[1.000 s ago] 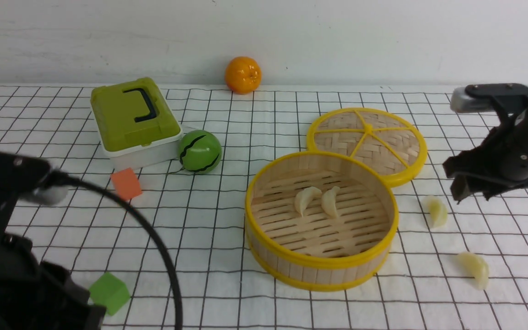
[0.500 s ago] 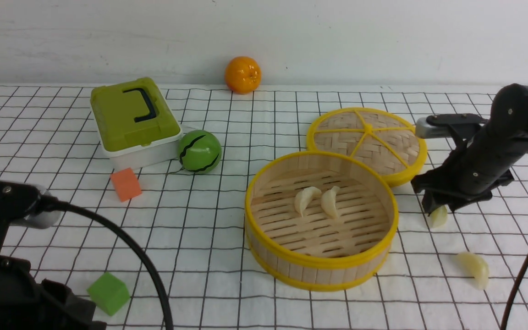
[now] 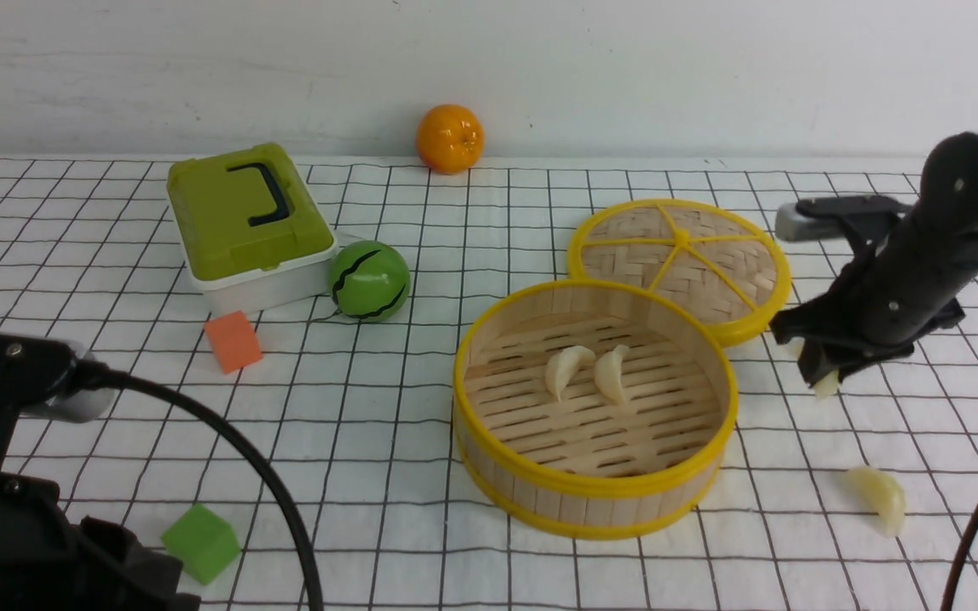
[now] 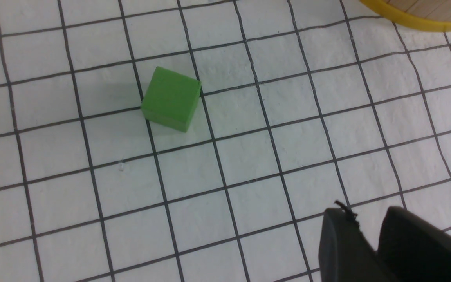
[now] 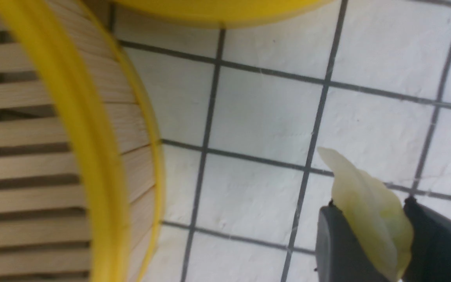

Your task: Put the dumplings into the steamer on the table with the white tablecloth.

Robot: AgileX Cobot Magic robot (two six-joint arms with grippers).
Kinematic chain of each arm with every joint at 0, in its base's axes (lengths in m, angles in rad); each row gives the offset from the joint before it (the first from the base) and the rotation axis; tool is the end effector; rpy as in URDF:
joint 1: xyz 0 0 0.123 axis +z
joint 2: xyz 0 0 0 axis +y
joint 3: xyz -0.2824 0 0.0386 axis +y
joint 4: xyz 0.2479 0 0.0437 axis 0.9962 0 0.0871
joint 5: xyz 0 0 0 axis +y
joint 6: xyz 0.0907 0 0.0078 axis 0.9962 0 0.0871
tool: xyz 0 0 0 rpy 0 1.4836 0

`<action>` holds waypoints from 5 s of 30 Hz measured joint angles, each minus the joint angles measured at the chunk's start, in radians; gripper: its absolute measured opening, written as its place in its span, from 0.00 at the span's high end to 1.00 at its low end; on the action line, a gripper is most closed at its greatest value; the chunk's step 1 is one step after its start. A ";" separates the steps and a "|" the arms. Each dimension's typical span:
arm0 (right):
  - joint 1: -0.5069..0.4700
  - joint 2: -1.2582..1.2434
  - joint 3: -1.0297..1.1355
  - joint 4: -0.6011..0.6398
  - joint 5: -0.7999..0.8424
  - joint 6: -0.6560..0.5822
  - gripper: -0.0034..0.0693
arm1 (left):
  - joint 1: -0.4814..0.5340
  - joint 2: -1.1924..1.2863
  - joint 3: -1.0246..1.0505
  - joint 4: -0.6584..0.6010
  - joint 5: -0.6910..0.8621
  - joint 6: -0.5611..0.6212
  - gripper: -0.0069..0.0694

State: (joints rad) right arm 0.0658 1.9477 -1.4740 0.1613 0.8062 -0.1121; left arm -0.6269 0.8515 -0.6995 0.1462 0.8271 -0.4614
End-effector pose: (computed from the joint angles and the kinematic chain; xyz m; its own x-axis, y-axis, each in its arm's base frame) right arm 0.4126 0.0378 0.2133 -0.9249 -0.0609 -0.3752 -0.1086 0.9883 0.1075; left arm 0.1286 -0.0811 0.2963 -0.7740 0.1259 -0.6205 0.2719 0.9512 -0.1462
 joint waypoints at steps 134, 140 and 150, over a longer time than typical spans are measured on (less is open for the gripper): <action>0.433 -0.441 0.112 -0.056 0.096 0.127 0.69 | 0.000 0.000 0.000 0.011 -0.019 0.056 0.60; 0.433 -0.772 0.287 -0.056 0.025 0.123 0.90 | 0.000 0.000 0.000 0.011 -0.019 0.056 0.60; 0.433 -1.072 0.561 -0.056 -0.169 0.123 0.94 | 0.000 0.000 0.000 0.011 -0.019 0.056 0.60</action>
State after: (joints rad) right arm 0.4984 0.8758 -0.9135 0.1048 0.6372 0.0107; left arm -0.6269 0.8515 -0.6995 0.1574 0.8078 -0.4056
